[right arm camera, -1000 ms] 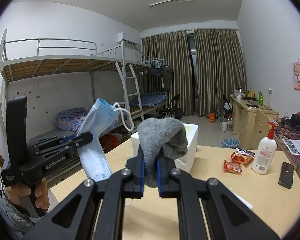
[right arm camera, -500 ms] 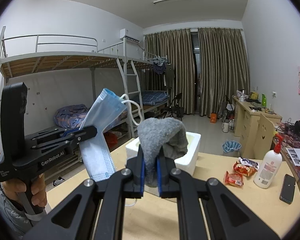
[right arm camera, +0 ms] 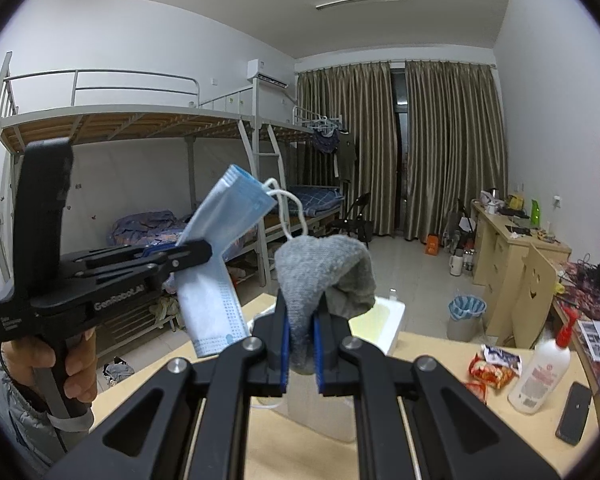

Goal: Organize soft objects
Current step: 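Lift and carry the mask and sock with both tools over the foam box, then open left tool dropping the mask into the box while right tool drops the sock, then withdraw both open tools from the foam box back toward the table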

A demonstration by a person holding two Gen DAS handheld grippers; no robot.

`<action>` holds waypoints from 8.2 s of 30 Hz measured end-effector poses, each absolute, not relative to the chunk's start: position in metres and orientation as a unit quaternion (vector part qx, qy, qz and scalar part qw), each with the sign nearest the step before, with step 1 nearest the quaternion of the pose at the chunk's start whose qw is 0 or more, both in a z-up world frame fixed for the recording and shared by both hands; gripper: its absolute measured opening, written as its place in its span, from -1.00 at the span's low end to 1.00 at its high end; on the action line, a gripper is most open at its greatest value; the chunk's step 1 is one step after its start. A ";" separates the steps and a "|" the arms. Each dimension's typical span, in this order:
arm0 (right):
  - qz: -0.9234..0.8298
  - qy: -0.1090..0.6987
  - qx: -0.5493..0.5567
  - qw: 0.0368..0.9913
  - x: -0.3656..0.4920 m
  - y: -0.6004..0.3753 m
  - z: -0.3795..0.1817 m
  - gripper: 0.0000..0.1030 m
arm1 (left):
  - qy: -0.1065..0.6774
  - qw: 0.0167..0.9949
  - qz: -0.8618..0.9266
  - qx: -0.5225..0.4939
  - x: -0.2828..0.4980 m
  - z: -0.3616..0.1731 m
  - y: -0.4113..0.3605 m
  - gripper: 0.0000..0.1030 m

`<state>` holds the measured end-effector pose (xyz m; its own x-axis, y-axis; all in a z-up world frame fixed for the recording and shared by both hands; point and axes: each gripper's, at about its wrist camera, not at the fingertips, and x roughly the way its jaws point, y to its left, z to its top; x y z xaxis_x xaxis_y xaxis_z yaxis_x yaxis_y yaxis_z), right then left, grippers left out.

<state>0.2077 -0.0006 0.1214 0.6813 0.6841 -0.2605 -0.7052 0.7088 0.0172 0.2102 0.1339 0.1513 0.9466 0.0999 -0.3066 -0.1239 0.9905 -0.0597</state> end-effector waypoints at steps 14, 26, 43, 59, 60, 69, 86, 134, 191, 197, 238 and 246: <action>0.381 0.121 -0.049 0.915 0.252 0.019 0.125 -0.76 | 0.192 0.979 0.041 -0.057 0.283 0.154 0.155 -0.82; 0.382 0.146 -0.032 0.912 0.283 0.020 0.108 -0.76 | 0.263 0.962 0.043 -0.054 0.347 0.111 0.167 -0.81; 0.379 0.154 -0.033 0.912 0.285 0.018 0.113 -0.76 | 0.286 0.954 0.080 -0.027 0.378 0.080 0.169 0.55; 0.386 0.156 -0.038 0.908 0.289 0.019 0.111 -0.76 | 0.222 0.965 0.135 -0.027 0.343 0.112 0.184 0.85; 0.387 0.156 -0.039 0.908 0.289 0.021 0.111 -0.76 | 0.219 0.965 0.138 -0.030 0.341 0.113 0.186 0.89; 0.387 0.170 -0.045 0.905 0.297 0.030 0.102 -0.76 | 0.214 0.964 0.152 -0.036 0.337 0.117 0.194 0.98; 0.389 0.208 -0.053 0.896 0.314 0.047 0.085 -0.76 | 0.227 0.959 0.162 -0.047 0.339 0.113 0.200 0.98; 0.373 0.183 -0.019 0.909 0.277 0.018 0.113 0.94 | 0.202 0.966 0.157 -0.035 0.288 0.139 0.175 0.98; 0.333 0.047 0.021 0.942 0.043 -0.095 0.091 1.00 | 0.043 0.997 0.060 -0.019 0.005 0.131 0.057 0.99; 0.306 0.038 0.021 0.951 0.025 -0.102 0.075 1.00 | 0.050 0.997 0.045 -0.035 -0.003 0.108 0.052 0.99; 0.204 0.117 0.023 0.972 0.056 -0.125 -0.020 1.00 | 0.097 0.994 0.022 -0.034 0.065 -0.026 0.028 0.99; 0.183 0.141 0.027 0.972 0.088 -0.131 -0.027 1.00 | 0.125 0.992 0.004 -0.028 0.118 -0.029 0.018 0.99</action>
